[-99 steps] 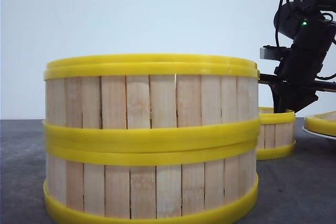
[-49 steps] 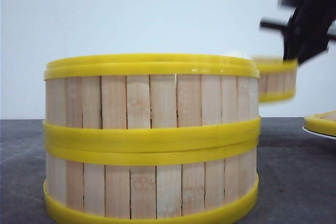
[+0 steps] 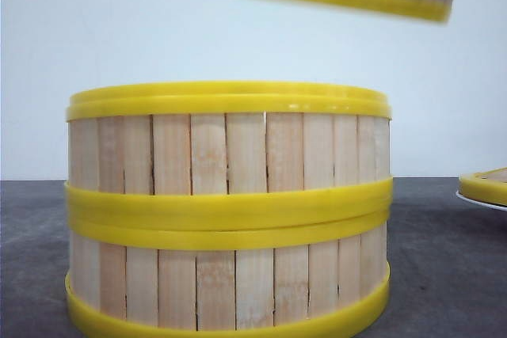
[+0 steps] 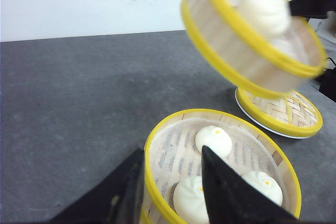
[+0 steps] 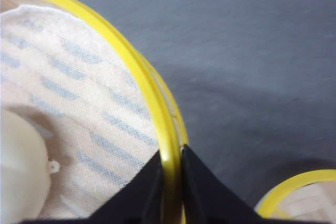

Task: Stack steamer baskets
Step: 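Grasp the basket rim with the right gripper and lift it, then lower the held basket onto the stack and open the right gripper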

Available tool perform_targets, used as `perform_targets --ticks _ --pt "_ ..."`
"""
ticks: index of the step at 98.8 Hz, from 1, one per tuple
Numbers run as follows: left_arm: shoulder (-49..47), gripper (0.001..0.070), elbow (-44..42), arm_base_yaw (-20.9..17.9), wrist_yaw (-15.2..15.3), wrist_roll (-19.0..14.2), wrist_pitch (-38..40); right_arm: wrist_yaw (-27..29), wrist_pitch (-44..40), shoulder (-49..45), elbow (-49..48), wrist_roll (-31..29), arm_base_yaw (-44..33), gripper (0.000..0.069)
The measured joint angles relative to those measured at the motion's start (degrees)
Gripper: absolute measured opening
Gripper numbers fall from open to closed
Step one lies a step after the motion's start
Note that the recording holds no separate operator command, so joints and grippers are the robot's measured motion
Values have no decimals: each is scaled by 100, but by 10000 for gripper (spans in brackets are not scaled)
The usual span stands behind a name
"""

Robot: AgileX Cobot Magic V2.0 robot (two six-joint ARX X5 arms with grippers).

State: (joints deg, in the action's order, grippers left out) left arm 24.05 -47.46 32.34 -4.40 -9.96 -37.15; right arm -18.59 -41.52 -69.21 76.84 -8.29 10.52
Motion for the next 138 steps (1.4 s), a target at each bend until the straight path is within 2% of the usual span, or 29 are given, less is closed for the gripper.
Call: perform_targets --ticks 20,36,55,68,85,138 --pt "0 192 0 0 -2 0 0 -90 -450 70 7 155 651 29" --pt "0 192 0 0 0 0 0 -70 -498 33 7 278 1239 29" --pt "0 192 0 0 0 -2 0 79 -496 -157 7 354 1801 29" --pt "0 192 0 0 0 -2 0 400 -496 -415 7 374 2055 29" --pt "0 192 0 0 0 -2 0 817 -498 -678 7 470 2251 29" --pt "0 192 0 0 -2 -4 -120 898 -503 -1182 7 527 2389 29"
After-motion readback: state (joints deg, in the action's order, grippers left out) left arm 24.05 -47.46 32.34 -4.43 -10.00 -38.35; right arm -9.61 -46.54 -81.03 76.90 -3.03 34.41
